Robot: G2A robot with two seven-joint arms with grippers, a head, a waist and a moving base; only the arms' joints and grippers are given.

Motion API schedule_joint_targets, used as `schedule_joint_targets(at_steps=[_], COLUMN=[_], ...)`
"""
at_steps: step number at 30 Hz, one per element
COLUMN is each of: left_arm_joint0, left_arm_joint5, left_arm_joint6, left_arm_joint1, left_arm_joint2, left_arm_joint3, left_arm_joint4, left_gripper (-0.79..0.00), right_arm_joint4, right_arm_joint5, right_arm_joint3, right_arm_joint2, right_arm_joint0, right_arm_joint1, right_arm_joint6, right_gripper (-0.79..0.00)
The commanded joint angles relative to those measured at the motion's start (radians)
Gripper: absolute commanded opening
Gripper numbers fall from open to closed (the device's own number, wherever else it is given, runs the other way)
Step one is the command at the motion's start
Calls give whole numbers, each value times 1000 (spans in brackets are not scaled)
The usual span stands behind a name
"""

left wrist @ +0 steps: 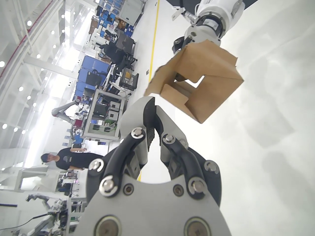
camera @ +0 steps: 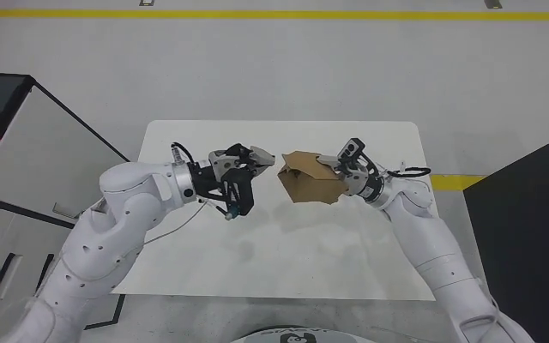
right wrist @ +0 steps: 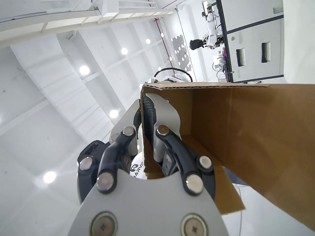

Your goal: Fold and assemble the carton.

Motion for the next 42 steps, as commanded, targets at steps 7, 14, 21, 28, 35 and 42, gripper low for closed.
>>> schedule_joint_targets(at_steps=[7, 14, 21, 28, 35, 42], left_arm_joint0=[22, -4, -18, -21, -23, -25], left_arm_joint5=[-38, -42, -30, -32, -34, -36], left_arm_joint6=[15, 19, 27, 41, 51, 57], left_arm_joint1=[7, -1, -8, -9, -10, -10], left_arm_joint2=[-12, 77, 89, 89, 87, 95], left_arm_joint3=[-80, -31, 1, 11, 14, 4], left_arm_joint4=[21, 42, -22, -64, -87, -89], left_gripper=[-785, -785, -785, -785, -785, -785], right_arm_joint4=[-163, -184, -116, -27, -1, 39], right_arm_joint5=[-32, -83, -146, -155, -156, -123], right_arm_joint3=[-42, -75, -85, -71, -57, -52], right_arm_joint2=[17, 25, 36, 26, 15, -4], right_arm_joint0=[-13, -23, -38, -30, -19, -11], right_arm_joint1=[15, 19, 17, 9, 4, 0], right_arm_joint6=[-71, -49, -20, 32, 51, 100], right_gripper=[-785, -785, -785, -785, -785, -785])
